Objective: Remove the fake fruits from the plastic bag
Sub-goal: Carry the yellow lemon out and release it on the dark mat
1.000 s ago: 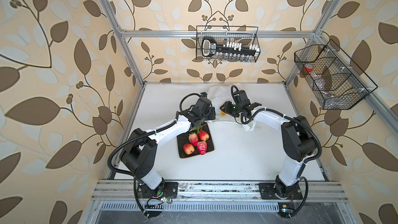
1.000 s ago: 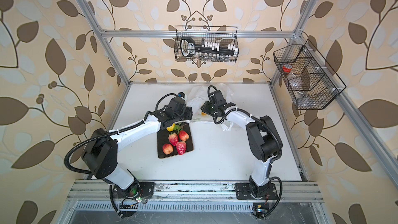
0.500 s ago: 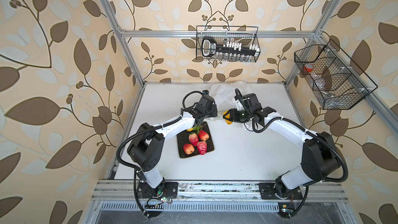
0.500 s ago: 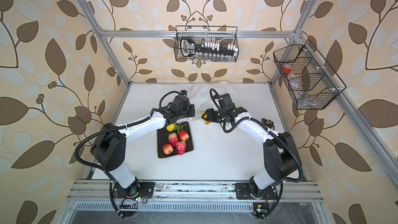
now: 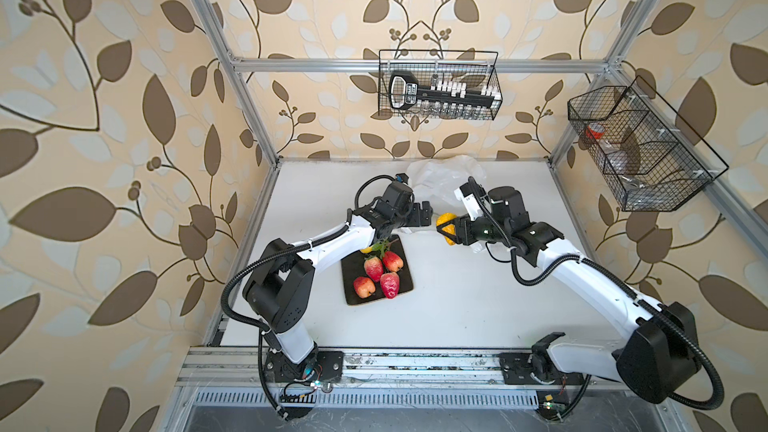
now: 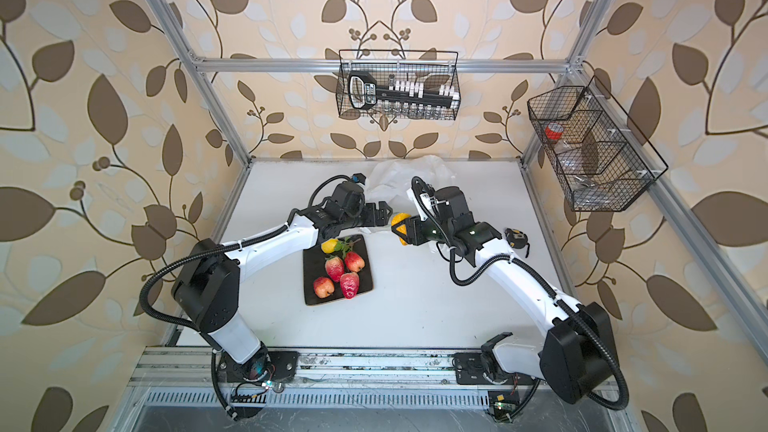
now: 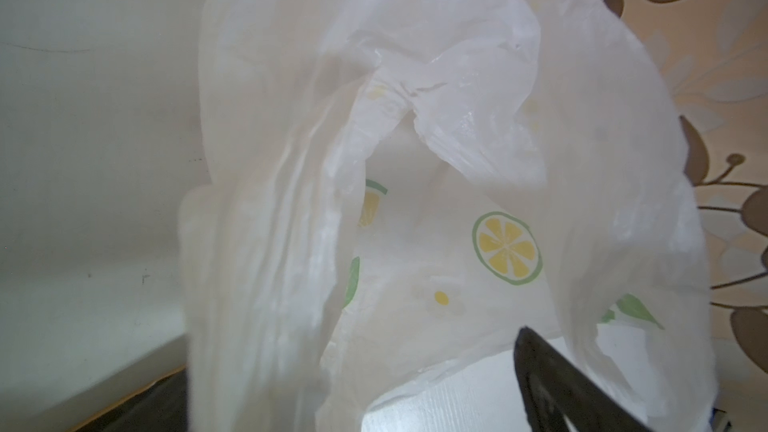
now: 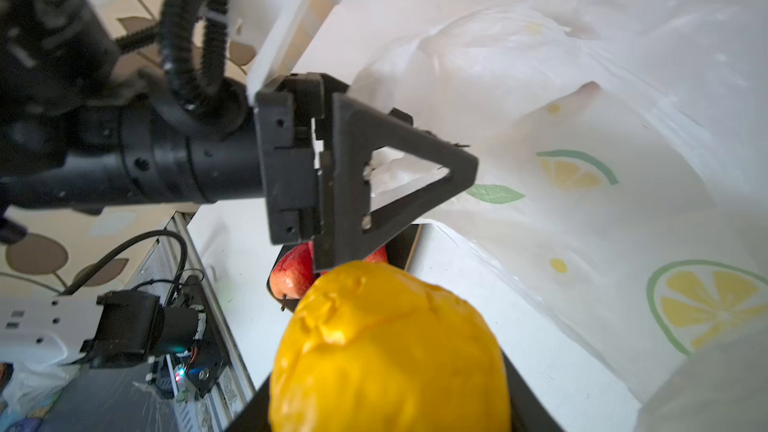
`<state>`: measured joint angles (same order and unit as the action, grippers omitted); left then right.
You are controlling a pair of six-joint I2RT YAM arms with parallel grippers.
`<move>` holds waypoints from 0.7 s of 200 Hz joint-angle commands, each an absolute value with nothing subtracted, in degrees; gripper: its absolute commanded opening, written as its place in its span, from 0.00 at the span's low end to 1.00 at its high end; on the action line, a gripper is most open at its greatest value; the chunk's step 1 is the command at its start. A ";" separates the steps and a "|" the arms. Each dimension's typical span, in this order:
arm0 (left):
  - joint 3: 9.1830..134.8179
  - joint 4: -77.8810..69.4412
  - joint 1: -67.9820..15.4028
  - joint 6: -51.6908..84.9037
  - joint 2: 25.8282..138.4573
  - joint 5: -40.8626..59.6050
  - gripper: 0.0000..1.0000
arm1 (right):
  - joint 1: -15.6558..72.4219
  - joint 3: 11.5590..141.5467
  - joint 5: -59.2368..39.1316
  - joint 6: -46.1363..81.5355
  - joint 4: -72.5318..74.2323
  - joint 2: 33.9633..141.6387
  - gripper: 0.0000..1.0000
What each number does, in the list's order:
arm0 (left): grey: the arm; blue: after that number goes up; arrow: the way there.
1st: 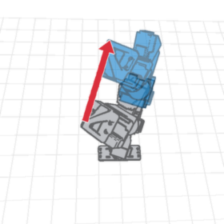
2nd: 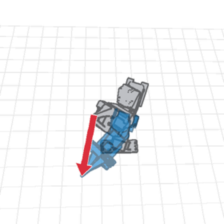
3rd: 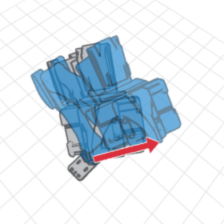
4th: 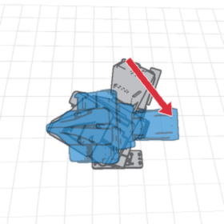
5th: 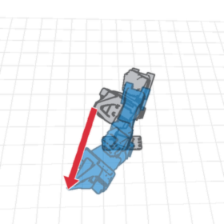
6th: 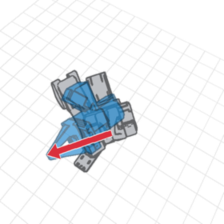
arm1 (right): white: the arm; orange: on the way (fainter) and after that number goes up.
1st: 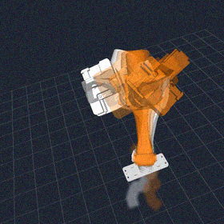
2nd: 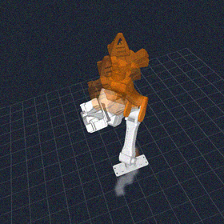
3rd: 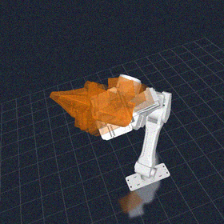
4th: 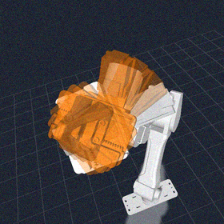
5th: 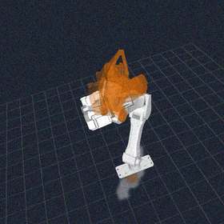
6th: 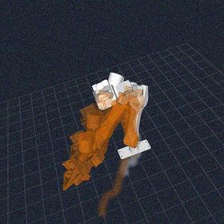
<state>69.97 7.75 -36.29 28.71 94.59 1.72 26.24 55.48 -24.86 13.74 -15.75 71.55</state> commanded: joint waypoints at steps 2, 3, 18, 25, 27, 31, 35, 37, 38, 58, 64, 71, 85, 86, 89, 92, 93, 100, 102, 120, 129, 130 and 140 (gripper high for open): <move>70.42 11.26 -35.92 27.42 84.81 1.59 0.99 | 30.79 53.89 -25.60 6.07 -12.76 68.64 0.27; 70.46 11.56 -35.94 27.42 84.51 1.23 0.99 | 31.13 53.88 -25.55 5.89 -12.66 68.56 0.27; 71.32 16.40 -35.80 27.78 79.40 -4.22 0.99 | 35.95 53.85 -22.55 3.68 -11.44 68.20 0.27; 71.99 18.91 -35.50 28.06 77.56 -7.47 0.99 | 38.45 53.80 -20.53 3.00 -10.46 68.51 0.28; 72.18 19.82 -35.37 28.15 76.98 -8.50 0.99 | 39.19 53.79 -19.92 2.82 -10.11 68.72 0.27; 72.57 21.48 -35.13 28.38 75.99 -10.50 0.99 | 40.82 53.86 -18.82 2.48 -9.57 69.25 0.28; 72.96 23.12 -34.68 28.81 74.96 -12.42 0.99 | 42.64 54.07 -17.62 2.11 -8.95 69.97 0.28; 73.17 23.88 -34.40 29.02 74.55 -13.37 0.99 | 43.49 54.23 -17.06 2.00 -8.61 70.36 0.27; 73.24 24.42 -34.25 29.14 74.28 -13.80 0.99 | 43.67 54.32 -16.79 1.97 -8.44 70.55 0.27; 73.98 32.03 -29.99 32.14 69.41 -20.56 0.99 | 52.47 57.17 -10.16 1.41 -5.41 76.69 0.27; 73.63 33.48 -28.79 32.68 67.75 -22.67 0.99 | 54.59 58.54 -8.96 1.41 -4.88 79.06 0.27; 73.00 34.87 -27.58 33.20 65.62 -24.81 0.99 | 56.80 60.13 -6.99 1.53 -4.15 81.70 0.27; 71.73 37.44 -25.73 34.27 61.64 -28.85 0.99 | 60.33 63.76 -2.26 2.29 -3.13 87.56 0.28; 71.68 37.70 -25.61 34.32 61.32 -29.19 0.99 | 60.53 64.01 -1.96 2.33 -3.06 88.03 0.28; 71.52 38.35 -25.32 34.62 60.54 -29.93 0.99 | 61.12 64.78 -0.87 2.74 -2.93 89.26 0.28; 71.40 39.15 -25.13 34.97 59.68 -30.80 0.99 | 61.75 65.61 0.78 3.50 -2.74 90.45 0.29; 71.34 39.35 -25.09 35.11 59.46 -31.04 0.99 | 61.94 65.90 1.36 3.77 -2.69 90.84 0.29; 71.07 40.89 -24.83 35.81 57.56 -33.05 0.99 | 62.95 67.89 4.79 5.70 -2.49 93.56 0.29; 70.98 41.31 -24.80 35.96 57.02 -33.60 0.99 | 63.18 68.39 5.35 6.24 -2.42 94.34 0.29; 70.49 45.21 -24.79 38.22 52.74 -37.68 0.99 | 64.55 73.29 13.16 11.74 -1.94 101.03 0.27; 70.23 46.72 -24.79 38.71 50.84 -38.69 0.99 | 64.68 76.33 15.53 14.19 -3.09 104.38 0.28; 70.18 46.91 -24.79 38.73 50.65 -38.77 0.99 | 64.68 76.66 15.89 14.48 -3.30 104.75 0.27; 70.13 48.38 -24.79 38.66 48.81 -39.27 0.99 | 64.69 80.12 19.04 17.16 -5.52 108.30 0.29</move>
<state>70.70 41.30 -25.04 35.75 52.69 -31.51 64.60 73.36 6.28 9.28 -4.21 102.61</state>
